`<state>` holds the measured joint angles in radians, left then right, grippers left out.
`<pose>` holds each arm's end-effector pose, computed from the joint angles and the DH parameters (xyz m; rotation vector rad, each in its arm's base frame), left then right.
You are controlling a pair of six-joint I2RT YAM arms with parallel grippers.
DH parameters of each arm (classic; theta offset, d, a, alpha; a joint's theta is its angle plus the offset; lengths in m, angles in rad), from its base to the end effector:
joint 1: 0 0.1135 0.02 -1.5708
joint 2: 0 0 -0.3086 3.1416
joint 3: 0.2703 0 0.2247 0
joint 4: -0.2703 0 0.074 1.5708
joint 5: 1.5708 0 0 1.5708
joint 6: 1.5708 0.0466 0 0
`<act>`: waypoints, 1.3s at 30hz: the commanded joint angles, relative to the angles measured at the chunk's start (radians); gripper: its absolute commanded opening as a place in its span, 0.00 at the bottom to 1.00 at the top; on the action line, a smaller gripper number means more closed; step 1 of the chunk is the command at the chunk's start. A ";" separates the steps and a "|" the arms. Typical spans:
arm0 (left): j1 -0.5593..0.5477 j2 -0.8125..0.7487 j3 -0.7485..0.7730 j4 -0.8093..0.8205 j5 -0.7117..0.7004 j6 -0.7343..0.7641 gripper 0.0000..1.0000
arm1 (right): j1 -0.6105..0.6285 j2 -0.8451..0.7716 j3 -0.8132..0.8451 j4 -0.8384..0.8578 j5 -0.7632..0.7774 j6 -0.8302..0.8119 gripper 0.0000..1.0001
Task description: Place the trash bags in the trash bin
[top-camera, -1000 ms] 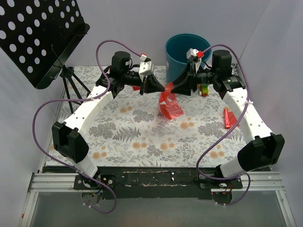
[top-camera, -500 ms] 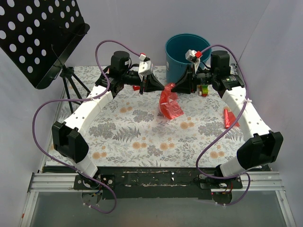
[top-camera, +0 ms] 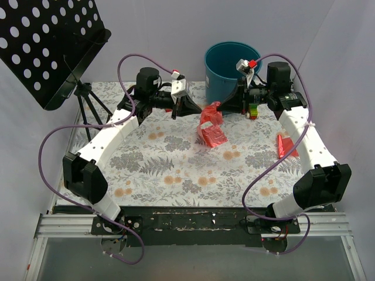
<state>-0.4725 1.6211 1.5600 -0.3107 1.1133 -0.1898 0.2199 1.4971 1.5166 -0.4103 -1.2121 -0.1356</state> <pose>0.2868 -0.1935 0.4340 1.0398 1.7211 -1.5001 0.2795 0.1072 0.4511 -1.0762 1.5325 1.2241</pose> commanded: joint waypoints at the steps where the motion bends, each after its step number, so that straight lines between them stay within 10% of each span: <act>1: 0.034 -0.096 -0.040 0.019 -0.041 0.001 0.00 | -0.034 -0.009 0.019 0.013 -0.027 0.042 0.01; 9: 0.032 -0.124 -0.087 0.085 -0.083 -0.035 0.00 | -0.053 -0.014 -0.027 0.065 0.032 0.128 0.01; 12: -0.014 -0.107 -0.086 0.198 -0.111 -0.152 0.41 | -0.051 -0.024 -0.042 0.126 0.039 0.191 0.01; 15: -0.069 -0.072 -0.061 0.242 -0.174 -0.197 0.47 | -0.050 -0.020 -0.036 0.131 0.052 0.198 0.01; 39: -0.130 0.013 -0.029 0.317 -0.342 -0.223 0.27 | -0.045 -0.041 -0.072 0.177 0.085 0.244 0.01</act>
<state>-0.5934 1.6470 1.5043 0.0090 0.7410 -0.4179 0.1715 1.4860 1.4487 -0.2840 -1.1282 0.0822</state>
